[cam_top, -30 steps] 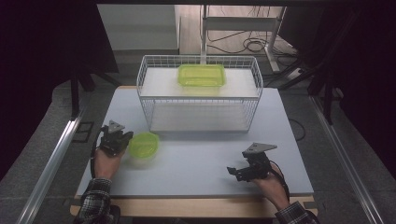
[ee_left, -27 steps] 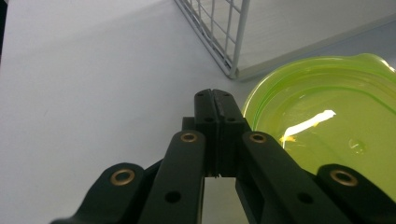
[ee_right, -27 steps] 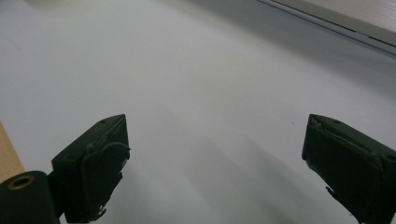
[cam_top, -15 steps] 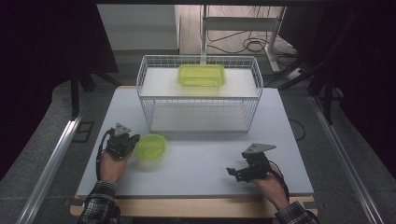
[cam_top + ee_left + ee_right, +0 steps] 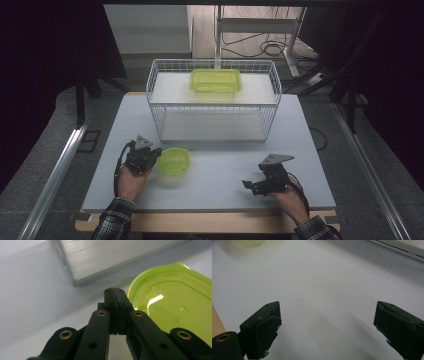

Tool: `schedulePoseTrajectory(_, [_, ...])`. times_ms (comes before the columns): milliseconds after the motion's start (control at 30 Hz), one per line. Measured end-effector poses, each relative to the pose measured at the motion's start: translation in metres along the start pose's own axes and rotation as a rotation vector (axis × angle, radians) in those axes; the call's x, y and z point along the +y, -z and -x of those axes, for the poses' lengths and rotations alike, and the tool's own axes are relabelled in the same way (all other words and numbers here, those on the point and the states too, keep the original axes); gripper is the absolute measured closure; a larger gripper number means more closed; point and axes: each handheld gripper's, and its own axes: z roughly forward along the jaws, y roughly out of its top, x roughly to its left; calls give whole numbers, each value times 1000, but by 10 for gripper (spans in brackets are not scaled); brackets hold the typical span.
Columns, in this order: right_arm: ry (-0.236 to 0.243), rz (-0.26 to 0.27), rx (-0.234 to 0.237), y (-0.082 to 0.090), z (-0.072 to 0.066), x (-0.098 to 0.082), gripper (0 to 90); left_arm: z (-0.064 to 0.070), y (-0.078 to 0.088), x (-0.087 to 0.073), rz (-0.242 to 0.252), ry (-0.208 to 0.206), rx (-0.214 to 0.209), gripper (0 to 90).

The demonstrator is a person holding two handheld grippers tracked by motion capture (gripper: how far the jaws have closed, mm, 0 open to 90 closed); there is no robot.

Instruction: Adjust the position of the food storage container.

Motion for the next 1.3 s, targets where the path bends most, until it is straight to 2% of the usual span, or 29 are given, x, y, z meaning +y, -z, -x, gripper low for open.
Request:
schedulePoseTrajectory(200, [2,-3,0,0,0,0,76,18,-5,5,-3,-26,-35,900])
schedulePoseTrajectory(500, [-1,-7,2,-1,1,-1,76,45,-9,9,-10,-44,-96,900])
schedulePoseTrajectory(567, [0,-9,2,-1,1,-1,76,49,-11,11,-9,-61,-107,900])
schedulePoseTrajectory(667, [-2,-9,1,-1,0,-1,76,44,-9,10,-14,-71,-84,891])
schedulePoseTrajectory(733, [-3,-8,-1,0,1,-1,75,38,-6,7,-18,-57,-76,891])
schedulePoseTrajectory(833, [-7,-7,-1,0,1,-1,75,32,-4,-2,-45,-36,-102,895])
schedulePoseTrajectory(933, [-6,-7,-2,0,1,-1,75,36,-5,-11,-81,-40,-145,895])
schedulePoseTrajectory(1033, [-5,-9,-4,0,1,-1,75,45,-6,-18,-111,-66,-187,893])
schedulePoseTrajectory(1133, [-9,-5,-4,-1,1,-1,75,53,-7,-20,-136,-94,-204,891])
schedulePoseTrajectory(1300, [-9,-10,-3,-1,1,-2,75,62,-13,-17,-138,-99,-233,891])
